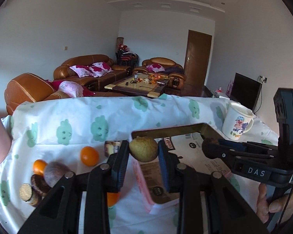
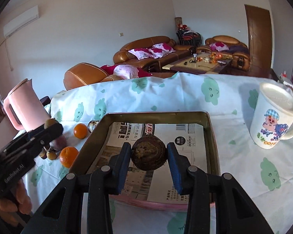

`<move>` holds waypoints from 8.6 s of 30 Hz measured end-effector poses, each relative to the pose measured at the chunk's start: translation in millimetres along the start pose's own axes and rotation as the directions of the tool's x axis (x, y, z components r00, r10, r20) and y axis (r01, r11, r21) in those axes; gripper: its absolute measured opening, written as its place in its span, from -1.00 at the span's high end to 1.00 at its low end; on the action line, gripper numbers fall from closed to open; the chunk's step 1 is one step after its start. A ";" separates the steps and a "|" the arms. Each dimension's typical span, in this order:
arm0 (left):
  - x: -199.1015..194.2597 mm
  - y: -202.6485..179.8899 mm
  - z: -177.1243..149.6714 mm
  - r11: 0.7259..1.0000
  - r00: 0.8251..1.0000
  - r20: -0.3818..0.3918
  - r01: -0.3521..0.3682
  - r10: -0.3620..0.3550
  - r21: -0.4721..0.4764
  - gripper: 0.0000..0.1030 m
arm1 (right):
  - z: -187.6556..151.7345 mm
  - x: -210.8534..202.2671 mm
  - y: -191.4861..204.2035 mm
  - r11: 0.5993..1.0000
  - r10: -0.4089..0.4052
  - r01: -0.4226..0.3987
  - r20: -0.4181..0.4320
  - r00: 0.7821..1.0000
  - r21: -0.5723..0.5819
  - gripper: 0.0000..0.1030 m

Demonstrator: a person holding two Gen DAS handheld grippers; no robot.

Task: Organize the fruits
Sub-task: 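Carry both fruits over the pink tin tray and open both tools to drop them, then move both tools back toward the remaining fruits, then grasp the large orange with the right tool while the left tool grasps the grain-topped cake, then carry the orange and cake over the pink tin tray and release both, then move both tools back toward the remaining fruits, then grasp the small tan round fruit with the right tool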

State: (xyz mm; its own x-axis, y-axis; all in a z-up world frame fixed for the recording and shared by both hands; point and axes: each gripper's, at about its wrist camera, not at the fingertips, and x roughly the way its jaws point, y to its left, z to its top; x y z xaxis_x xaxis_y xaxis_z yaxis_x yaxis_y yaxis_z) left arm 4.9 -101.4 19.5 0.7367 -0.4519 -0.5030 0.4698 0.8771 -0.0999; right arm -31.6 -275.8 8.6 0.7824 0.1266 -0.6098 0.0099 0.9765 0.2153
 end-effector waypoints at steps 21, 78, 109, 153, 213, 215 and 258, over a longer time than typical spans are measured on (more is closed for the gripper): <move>25.2 -38.8 -14.1 0.993 0.994 -0.030 -0.102 0.104 0.052 -0.90 | -5.3 -1.6 -19.7 0.990 0.000 -0.009 0.064 0.998 0.142 -0.50; -57.7 195.9 -40.4 0.876 0.883 -0.162 -0.462 0.440 -0.141 -0.96 | -35.6 18.2 162.4 0.970 -0.038 0.075 0.157 0.987 -0.232 -0.53; -19.6 177.1 -62.2 0.983 0.934 -0.324 -0.178 0.152 -0.052 0.29 | -32.8 75.3 183.1 0.941 -0.020 -0.018 -0.109 0.994 -0.337 0.06; -30.2 56.5 -25.8 0.987 0.987 0.029 -0.155 0.157 -0.041 0.29 | -2.9 -1.0 68.6 0.978 -0.147 0.168 0.163 0.976 -0.122 0.05; 0.4 -2.1 -9.2 0.948 0.940 0.126 -0.314 0.318 -0.054 -1.00 | 8.7 2.7 -10.5 0.977 -0.193 0.206 0.201 0.961 -0.050 -0.56; 1.1 -0.4 -10.8 0.943 0.935 0.125 -0.329 0.333 -0.049 -1.00 | 6.9 1.8 -10.4 0.978 -0.192 0.204 0.212 0.958 -0.033 -0.56; -43.3 92.7 -32.6 0.921 0.923 0.056 -0.371 0.380 -0.119 -1.00 | -25.9 -3.0 84.0 0.975 -0.191 0.210 0.209 0.959 -0.073 -0.57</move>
State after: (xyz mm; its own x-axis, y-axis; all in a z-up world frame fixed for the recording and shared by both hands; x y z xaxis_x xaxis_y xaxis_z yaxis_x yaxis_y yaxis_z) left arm 0.7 4.8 4.1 0.8857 -0.0934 -0.4548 0.1012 0.9948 -0.0071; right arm -49.2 -189.7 8.8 0.8784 -0.1018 -0.4670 0.1288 0.9913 0.0261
